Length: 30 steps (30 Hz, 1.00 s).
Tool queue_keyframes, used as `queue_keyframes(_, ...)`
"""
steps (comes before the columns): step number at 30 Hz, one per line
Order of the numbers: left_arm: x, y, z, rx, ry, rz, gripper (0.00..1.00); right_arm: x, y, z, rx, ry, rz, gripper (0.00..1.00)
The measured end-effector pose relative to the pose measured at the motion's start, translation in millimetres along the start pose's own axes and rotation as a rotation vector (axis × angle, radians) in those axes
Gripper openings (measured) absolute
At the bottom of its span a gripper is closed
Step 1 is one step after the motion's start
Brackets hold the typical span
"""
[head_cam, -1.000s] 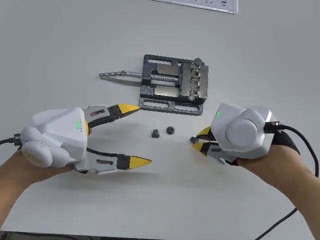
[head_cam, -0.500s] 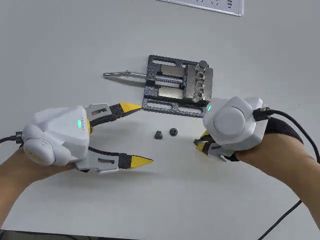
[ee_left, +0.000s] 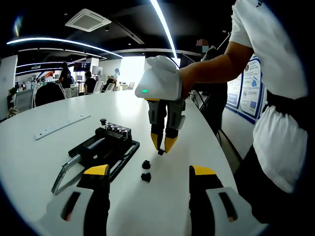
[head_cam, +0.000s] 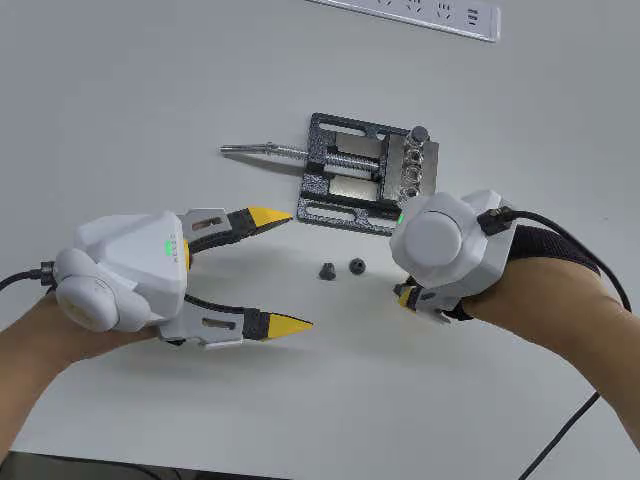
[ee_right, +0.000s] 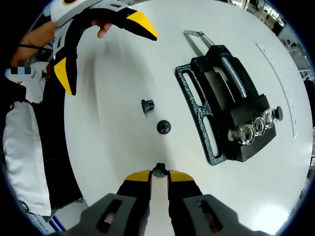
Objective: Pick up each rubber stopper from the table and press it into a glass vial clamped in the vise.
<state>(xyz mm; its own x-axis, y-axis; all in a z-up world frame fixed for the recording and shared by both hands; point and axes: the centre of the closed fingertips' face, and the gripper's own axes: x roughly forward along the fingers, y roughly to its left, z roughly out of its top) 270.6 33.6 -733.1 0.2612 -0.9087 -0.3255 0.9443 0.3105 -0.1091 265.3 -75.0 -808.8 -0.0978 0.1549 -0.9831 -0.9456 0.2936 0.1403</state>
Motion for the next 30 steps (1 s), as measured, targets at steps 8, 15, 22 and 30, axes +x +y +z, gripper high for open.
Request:
queue_keyframes(8, -3.3, 2.4, -0.5, -0.003, -0.005, 0.008, 0.63, 5.9, -1.5, 4.8, -0.012, 0.001, -0.001, 0.12)
queue_keyframes(15, -2.7, 3.8, -0.6, -0.005, -0.007, 0.011, 0.63, 7.2, -1.7, 8.3, -0.017, -0.017, 0.003, 0.12)
queue_keyframes(22, -1.3, 3.9, 0.1, -0.005, -0.007, 0.011, 0.63, 6.6, -0.5, 8.7, -0.041, -0.027, 0.007, 0.12)
queue_keyframes(30, -0.6, 3.7, 1.4, -0.003, -0.007, 0.013, 0.63, 3.7, 0.3, 6.7, -0.061, -0.039, -0.002, 0.17)
